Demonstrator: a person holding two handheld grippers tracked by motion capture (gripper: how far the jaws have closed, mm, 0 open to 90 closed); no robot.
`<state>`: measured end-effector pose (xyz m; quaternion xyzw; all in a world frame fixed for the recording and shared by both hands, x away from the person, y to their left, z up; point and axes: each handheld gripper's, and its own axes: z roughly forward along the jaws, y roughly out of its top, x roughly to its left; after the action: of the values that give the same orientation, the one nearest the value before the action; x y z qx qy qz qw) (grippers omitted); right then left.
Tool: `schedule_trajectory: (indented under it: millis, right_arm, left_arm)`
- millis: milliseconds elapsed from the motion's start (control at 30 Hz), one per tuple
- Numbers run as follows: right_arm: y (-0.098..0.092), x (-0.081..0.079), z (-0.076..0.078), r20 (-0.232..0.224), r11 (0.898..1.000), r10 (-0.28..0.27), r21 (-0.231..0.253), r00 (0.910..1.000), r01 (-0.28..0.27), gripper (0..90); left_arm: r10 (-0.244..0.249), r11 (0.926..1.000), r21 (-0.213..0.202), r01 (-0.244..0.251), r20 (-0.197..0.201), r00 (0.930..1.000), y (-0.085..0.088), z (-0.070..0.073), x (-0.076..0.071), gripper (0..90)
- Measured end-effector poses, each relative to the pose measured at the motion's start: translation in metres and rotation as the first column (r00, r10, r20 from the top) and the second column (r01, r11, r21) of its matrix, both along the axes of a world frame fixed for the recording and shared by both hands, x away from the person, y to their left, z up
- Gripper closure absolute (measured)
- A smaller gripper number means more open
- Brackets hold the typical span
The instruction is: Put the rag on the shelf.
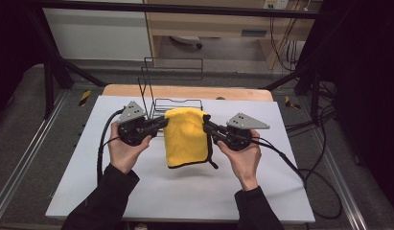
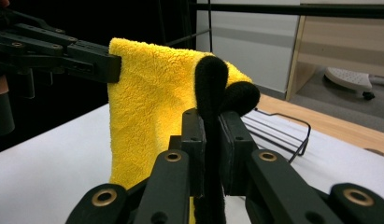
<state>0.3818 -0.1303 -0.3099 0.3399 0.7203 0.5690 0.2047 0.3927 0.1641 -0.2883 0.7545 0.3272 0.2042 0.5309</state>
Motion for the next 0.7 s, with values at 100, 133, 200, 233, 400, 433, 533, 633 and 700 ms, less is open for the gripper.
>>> schedule_trajectory:
  millis: [100,133,200,233,400,433,533,633,700]
  right_arm:
    - [0.004,0.003,0.004,0.022,1.0,-0.006,0.017,0.9997,0.006,82.2]
    - [0.005,0.004,0.005,0.028,1.0,-0.009,0.023,0.9996,0.009,82.2]
    - [0.005,0.004,0.007,0.032,1.0,-0.011,0.026,0.9994,0.01,82.2]
    - [0.007,0.006,0.009,0.045,0.999,-0.013,0.033,0.9989,0.012,82.2]
    - [0.01,0.007,0.015,0.071,0.999,-0.018,0.048,0.9973,0.014,82.2]
    - [0.011,0.009,0.018,0.083,0.998,-0.021,0.058,0.9964,0.016,82.3]
    - [0.013,0.01,0.022,0.1,0.998,-0.025,0.062,0.9947,0.018,82.3]
    - [0.015,0.012,0.027,0.119,0.997,-0.028,0.071,0.9924,0.02,82.3]
    - [0.017,0.013,0.033,0.134,0.996,-0.034,0.082,0.9904,0.023,82.3]
  left_arm:
    - [0.005,0.9999,-0.012,-0.005,0.013,0.9999,0.003,0.004,0.002,84.0]
    - [0.007,0.9998,-0.017,-0.007,0.017,0.9998,0.004,0.006,0.002,84.0]
    - [0.012,0.9996,-0.025,-0.011,0.026,0.9996,0.006,0.009,0.003,84.0]
    - [0.015,0.9994,-0.03,-0.014,0.032,0.9994,0.007,0.01,0.004,84.0]
    - [0.032,0.9978,-0.06,-0.028,0.061,0.9976,0.011,0.017,0.005,84.0]
    - [0.035,0.9973,-0.068,-0.03,0.068,0.9971,0.012,0.018,0.005,84.0]
    - [0.048,0.9951,-0.091,-0.04,0.092,0.9946,0.013,0.021,0.005,84.0]
    - [0.062,0.9917,-0.119,-0.048,0.116,0.9914,0.014,0.024,0.006,84.1]
    - [0.069,0.9898,-0.133,-0.052,0.128,0.9893,0.015,0.026,0.006,84.1]
